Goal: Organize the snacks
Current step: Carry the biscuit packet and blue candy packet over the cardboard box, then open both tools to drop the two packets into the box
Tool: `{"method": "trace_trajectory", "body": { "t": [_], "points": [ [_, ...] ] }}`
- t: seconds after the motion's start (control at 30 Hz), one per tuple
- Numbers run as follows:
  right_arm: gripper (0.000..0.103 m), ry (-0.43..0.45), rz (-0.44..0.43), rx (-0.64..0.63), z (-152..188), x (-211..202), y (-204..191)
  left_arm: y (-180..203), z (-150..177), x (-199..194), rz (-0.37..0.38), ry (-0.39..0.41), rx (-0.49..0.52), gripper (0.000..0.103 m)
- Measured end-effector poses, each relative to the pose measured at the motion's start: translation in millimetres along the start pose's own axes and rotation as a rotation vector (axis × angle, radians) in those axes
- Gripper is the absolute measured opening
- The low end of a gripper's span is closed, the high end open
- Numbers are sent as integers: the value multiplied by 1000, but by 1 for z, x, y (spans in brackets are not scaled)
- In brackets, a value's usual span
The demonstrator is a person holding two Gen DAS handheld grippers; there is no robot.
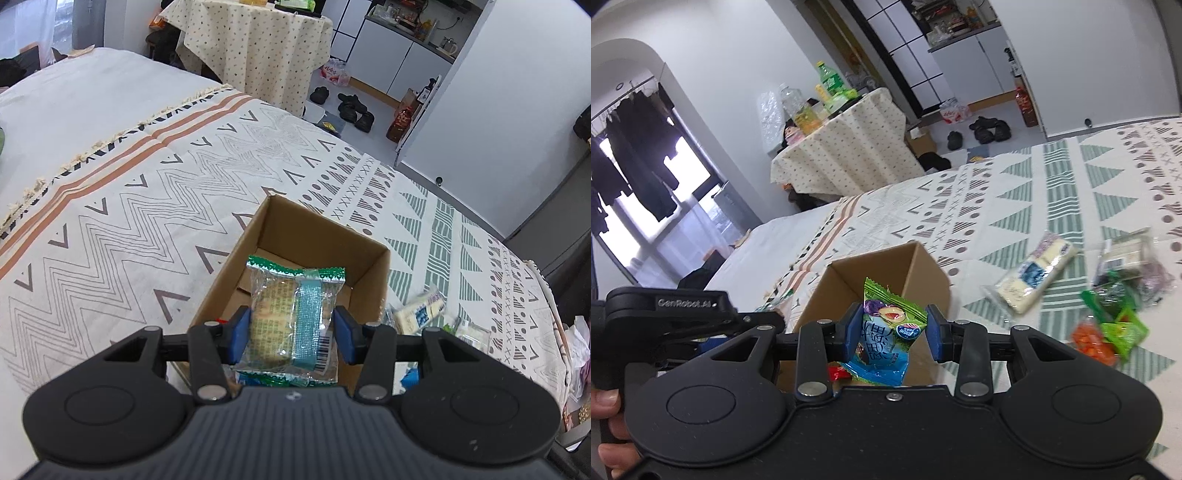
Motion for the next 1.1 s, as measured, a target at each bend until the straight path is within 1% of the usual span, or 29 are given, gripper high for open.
{"method": "trace_trajectory", "body": {
  "t": [0.3, 0.37, 0.47, 0.63, 0.7, 0.73, 0.77, 0.8, 0.83, 0.9, 1.0, 1.07, 1.1],
  "points": [
    [36, -27, -4, -3, -7, 25, -12, -11, -11, 30, 34, -46, -21, 47],
    [36, -29, -3, 1, -9, 30, -12, -14, -11, 33, 38, -46, -28, 51],
    [36, -38, -7, 0, -11, 35, -14, -22, -12, 36, 46, -51, -49, 54],
    [36, -50, -2, 2, -12, 44, -18, -28, -14, 35, 33, -49, -55, 57],
    [37, -56, -3, 1, -11, 45, -19, -29, -14, 33, 29, -43, -51, 61],
    [39, -59, -5, 2, -11, 46, -20, -29, -14, 32, 23, -39, -48, 65],
    [40, -56, -8, 3, -12, 45, -21, -29, -14, 31, 15, -34, -43, 69],
    [42, -52, -15, -1, -11, 44, -22, -29, -13, 30, 9, -30, -38, 71],
    [48, -50, -20, -5, -12, 43, -23, -29, -13, 29, 6, -26, -36, 74],
    [55, -41, -6, 0, -12, 38, -23, -29, -11, 27, 5, -25, -36, 77],
    [55, -50, 21, 33, -11, 32, -16, -29, -11, 24, 10, -29, -40, 84],
    [55, -73, 46, 64, -9, 28, -8, -30, -10, 22, 8, -36, -55, 89],
    [55, -82, 56, 68, -9, 24, -5, -31, -9, 21, 7, -46, -69, 90]
  ]
}}
Point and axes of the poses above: each gripper's, at about its wrist camera, not at the fingertips, and x roughly the way its jaws point, y to its right, z to its underside, the point moved 4 cm from there along x, roughly the way its jaws point, and after that the axes turned 12 degrees about -y, right-handed, at the moved point
